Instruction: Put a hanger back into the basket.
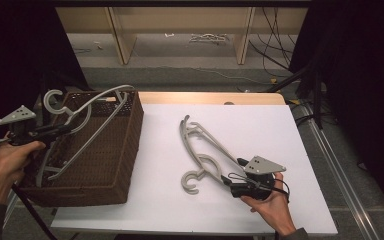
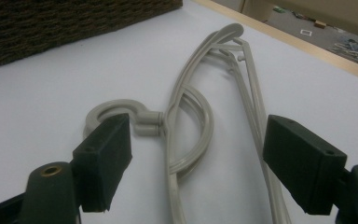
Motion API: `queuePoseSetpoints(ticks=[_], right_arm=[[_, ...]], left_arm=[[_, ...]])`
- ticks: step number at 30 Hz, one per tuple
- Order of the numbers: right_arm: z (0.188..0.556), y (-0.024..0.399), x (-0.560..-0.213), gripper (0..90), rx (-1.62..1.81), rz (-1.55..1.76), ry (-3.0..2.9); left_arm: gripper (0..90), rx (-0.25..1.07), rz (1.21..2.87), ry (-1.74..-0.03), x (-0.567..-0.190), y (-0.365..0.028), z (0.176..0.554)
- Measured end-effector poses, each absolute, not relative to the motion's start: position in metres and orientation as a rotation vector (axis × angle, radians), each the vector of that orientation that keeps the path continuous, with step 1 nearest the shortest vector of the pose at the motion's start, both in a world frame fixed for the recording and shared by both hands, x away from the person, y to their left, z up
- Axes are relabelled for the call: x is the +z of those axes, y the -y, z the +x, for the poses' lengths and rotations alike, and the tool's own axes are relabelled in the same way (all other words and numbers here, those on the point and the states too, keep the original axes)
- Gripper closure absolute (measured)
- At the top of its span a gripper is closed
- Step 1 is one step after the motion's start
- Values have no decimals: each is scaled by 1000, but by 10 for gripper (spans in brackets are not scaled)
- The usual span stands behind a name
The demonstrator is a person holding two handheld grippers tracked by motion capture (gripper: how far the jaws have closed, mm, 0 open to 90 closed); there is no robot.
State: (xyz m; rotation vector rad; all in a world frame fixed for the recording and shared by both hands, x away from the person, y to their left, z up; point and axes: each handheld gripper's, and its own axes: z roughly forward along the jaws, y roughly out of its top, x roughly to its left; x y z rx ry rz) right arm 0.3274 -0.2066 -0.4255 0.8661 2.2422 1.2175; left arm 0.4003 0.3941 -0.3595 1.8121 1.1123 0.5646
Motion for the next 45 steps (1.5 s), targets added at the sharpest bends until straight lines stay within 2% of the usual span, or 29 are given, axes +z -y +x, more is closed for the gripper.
queuePoseSetpoints(ticks=[22, 33, 40, 45], right_arm=[[328, 206, -428, 244, 1205, 868, -2259], [328, 206, -428, 244, 1207, 871, -2261], [328, 205, -428, 243, 1202, 869, -2263], [328, 205, -429, 244, 1202, 870, -2269]], left_arm=[[795, 525, 1983, -1233, -392, -389, 421], [794, 511, 1983, -1297, -405, -391, 428], [791, 533, 2076, -1321, -409, -395, 431], [787, 533, 2051, -1369, -413, -397, 432]])
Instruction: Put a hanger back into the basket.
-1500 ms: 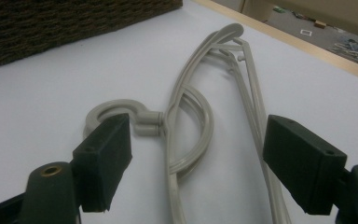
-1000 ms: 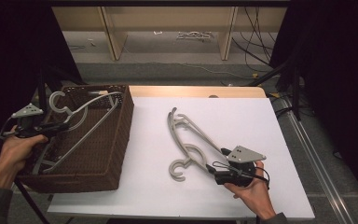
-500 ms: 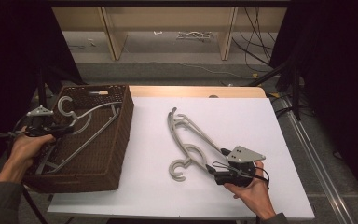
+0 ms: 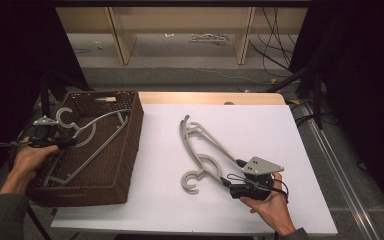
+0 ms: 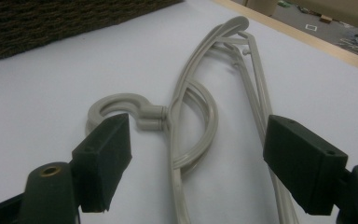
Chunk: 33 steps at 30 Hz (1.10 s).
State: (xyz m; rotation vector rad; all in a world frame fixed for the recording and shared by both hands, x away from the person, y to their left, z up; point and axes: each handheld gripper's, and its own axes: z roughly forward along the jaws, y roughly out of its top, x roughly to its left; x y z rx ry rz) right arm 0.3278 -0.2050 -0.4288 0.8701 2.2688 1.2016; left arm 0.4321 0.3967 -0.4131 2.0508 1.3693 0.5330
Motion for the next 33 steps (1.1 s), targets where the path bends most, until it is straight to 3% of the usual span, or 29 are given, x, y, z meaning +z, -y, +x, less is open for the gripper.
queuePoseSetpoints(ticks=[5, 15, 24, 28, 33], right_arm=[[328, 205, -429, 244, 1203, 868, -2270], [328, 205, -430, 237, 1199, 872, -2268], [328, 204, -431, 229, 1192, 871, -2275], [328, 203, -431, 229, 1193, 870, -2274], [328, 203, -431, 227, 1192, 870, -2282]], left_arm=[[761, 540, 2049, -1395, -413, -394, 431], [455, 663, 1850, -1486, -386, -394, 412], [321, 674, 1732, -1380, -365, -367, 380], [281, 583, 1650, -1292, -359, -348, 363], [246, 561, 1628, -1135, -351, -311, 340]])
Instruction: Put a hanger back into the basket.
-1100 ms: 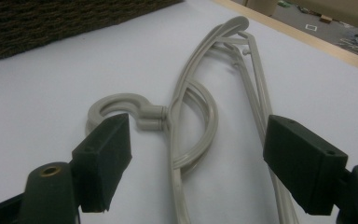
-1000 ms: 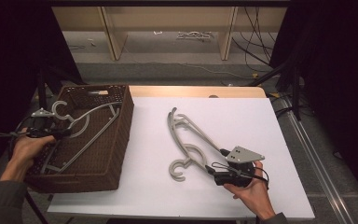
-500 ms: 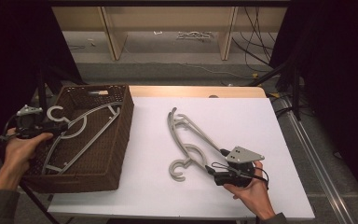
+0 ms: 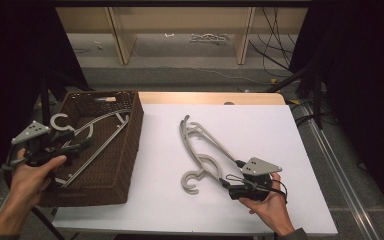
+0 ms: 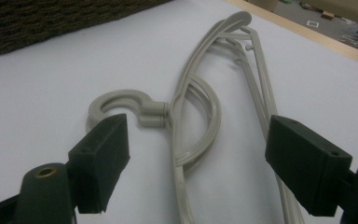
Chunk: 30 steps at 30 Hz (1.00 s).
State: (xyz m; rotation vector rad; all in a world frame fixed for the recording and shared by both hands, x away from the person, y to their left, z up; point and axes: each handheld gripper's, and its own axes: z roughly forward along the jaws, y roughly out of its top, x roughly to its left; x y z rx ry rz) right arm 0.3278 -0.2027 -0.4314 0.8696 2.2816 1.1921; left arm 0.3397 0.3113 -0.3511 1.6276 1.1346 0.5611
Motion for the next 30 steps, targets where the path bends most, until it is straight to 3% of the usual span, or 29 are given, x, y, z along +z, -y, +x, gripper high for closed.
queuePoseSetpoints(ticks=[6, 15, 19, 24, 30], right_arm=[[326, 201, -431, 227, 1199, 870, -2273], [317, 201, -426, 230, 1278, 898, -2206], [314, 200, -426, 229, 1317, 892, -2178], [312, 199, -426, 222, 1328, 895, -2189], [313, 198, -429, 204, 1368, 897, -2190]], left_arm=[[201, 584, 1529, -989, -349, -270, 316], [192, 584, 1583, -846, -374, -215, 300], [185, 570, 1615, -811, -391, -202, 296], [180, 646, 1671, -704, -403, -191, 290], [170, 618, 1667, -712, -418, -191, 287]])
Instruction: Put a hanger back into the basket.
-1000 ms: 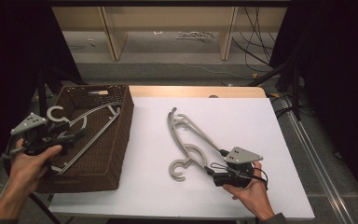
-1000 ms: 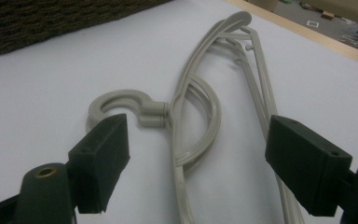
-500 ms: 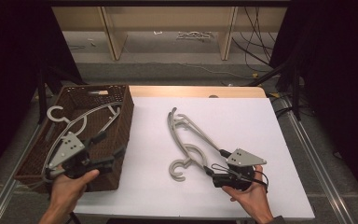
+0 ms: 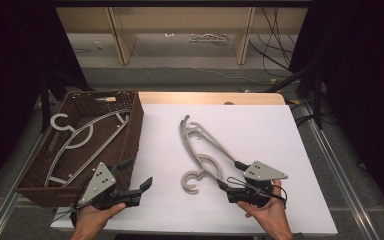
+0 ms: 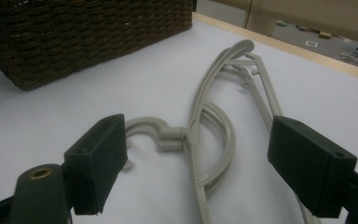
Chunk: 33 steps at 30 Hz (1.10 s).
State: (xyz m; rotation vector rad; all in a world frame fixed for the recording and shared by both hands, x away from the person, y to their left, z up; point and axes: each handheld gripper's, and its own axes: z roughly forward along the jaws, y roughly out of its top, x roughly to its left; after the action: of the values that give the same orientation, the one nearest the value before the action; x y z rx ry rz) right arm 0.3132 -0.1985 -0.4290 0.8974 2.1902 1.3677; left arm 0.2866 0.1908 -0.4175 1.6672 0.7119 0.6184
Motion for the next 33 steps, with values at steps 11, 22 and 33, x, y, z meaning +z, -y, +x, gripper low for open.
queuePoseSetpoints(ticks=[11, 22, 33], right_arm=[[315, 197, -432, 173, 1346, 882, -2198], [320, 198, -442, 173, 1225, 893, -2329], [337, 192, -453, 307, 1069, 871, -2443]], left_arm=[[170, 611, 1682, -693, -427, -189, 287], [170, 618, 1701, -687, -429, -188, 287], [170, 619, 1723, -701, -431, -186, 288]])
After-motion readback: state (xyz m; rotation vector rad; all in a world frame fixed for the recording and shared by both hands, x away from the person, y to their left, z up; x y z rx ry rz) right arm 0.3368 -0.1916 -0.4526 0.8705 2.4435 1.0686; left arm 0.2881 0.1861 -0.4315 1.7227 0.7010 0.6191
